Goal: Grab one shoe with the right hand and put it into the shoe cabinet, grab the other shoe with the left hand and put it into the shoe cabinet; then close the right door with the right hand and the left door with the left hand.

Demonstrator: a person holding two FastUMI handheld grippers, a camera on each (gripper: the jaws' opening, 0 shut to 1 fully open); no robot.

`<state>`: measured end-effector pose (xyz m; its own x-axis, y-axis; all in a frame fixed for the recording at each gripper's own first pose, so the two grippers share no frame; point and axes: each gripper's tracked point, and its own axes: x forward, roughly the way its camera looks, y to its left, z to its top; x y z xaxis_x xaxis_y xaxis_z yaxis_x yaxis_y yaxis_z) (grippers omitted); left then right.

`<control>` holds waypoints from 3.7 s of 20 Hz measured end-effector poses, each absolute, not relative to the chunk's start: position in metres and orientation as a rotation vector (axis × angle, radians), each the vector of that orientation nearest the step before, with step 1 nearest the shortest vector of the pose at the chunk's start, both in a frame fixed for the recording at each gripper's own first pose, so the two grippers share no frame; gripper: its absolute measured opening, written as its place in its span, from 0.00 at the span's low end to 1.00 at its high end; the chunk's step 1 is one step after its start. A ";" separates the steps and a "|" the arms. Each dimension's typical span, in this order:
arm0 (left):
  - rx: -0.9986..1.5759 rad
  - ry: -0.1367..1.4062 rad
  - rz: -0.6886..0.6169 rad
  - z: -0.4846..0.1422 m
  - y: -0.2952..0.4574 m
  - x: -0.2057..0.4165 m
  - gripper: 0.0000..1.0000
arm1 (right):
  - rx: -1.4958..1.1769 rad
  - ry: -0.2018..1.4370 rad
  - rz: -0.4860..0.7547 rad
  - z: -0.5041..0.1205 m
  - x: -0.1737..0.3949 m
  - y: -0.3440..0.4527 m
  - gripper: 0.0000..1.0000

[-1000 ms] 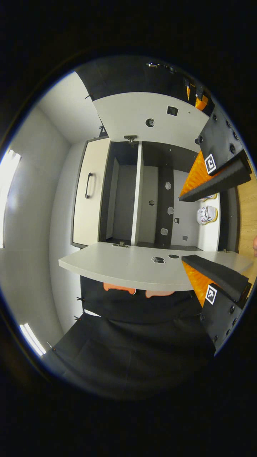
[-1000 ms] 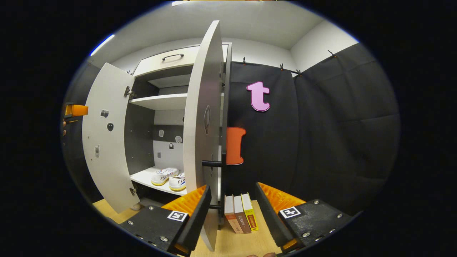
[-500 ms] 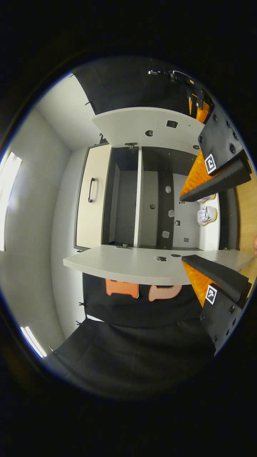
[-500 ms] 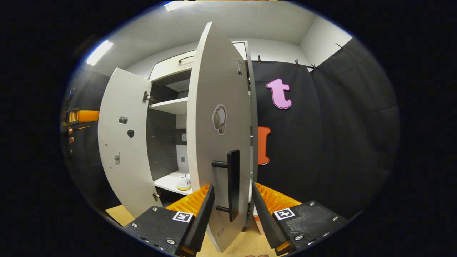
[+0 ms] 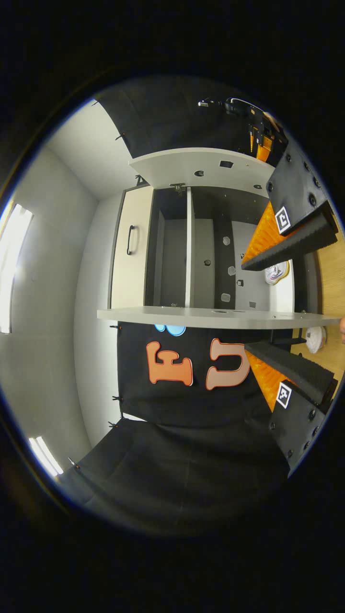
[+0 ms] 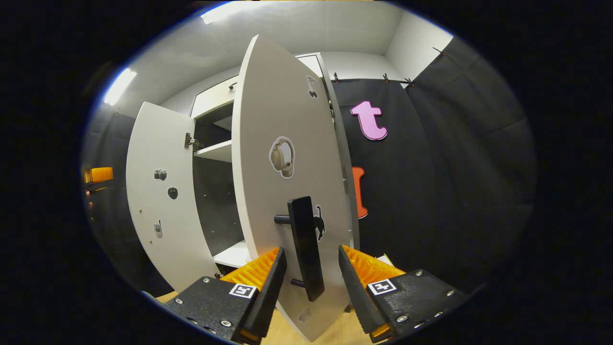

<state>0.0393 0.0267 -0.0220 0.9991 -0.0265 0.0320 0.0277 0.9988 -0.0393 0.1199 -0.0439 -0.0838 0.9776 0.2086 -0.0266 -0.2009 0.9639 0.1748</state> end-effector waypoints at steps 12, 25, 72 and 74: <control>-0.066 -0.001 0.008 -0.056 0.102 0.026 0.96 | 0.224 0.122 0.200 -0.112 0.191 0.063 0.91; -0.088 0.149 -0.061 -0.150 0.107 0.074 0.95 | 0.138 0.113 0.057 -0.116 0.210 0.056 0.92; -0.102 0.180 -0.287 -0.193 -0.118 0.202 1.00 | 0.012 -0.019 -0.173 -0.055 0.038 -0.120 0.95; -0.114 0.191 -0.281 -0.195 -0.121 0.206 0.99 | 0.013 -0.012 -0.179 -0.058 0.037 -0.126 0.95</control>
<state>0.2059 -0.1213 -0.1951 0.9429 -0.2857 -0.1713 0.2641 0.9545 -0.1385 0.0368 -0.1263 -0.0584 0.9840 -0.1778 0.0109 0.1777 0.9840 0.0144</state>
